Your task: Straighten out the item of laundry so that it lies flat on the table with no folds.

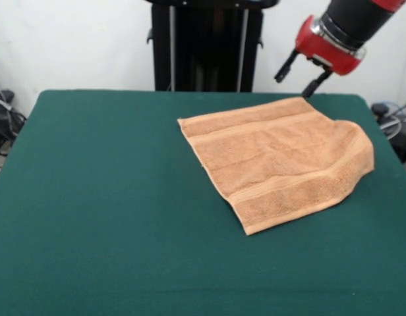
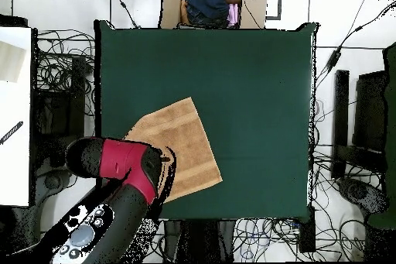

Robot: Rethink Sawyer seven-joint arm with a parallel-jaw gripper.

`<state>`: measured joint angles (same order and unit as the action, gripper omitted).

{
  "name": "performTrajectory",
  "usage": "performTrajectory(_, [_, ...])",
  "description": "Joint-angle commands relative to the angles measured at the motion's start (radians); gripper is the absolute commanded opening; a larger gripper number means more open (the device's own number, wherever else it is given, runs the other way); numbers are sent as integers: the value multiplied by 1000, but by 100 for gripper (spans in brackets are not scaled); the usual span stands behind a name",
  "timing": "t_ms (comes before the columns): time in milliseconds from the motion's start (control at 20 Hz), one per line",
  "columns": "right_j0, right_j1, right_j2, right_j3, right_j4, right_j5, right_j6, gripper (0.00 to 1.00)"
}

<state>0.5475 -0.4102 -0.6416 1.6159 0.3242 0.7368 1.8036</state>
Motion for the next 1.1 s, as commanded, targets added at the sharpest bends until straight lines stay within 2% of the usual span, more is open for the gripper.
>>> performTrajectory(50, [-9,37,138,4,-25,-76,161,100])
performTrajectory(1100, [5,99,230,77,56,-322,256,100])
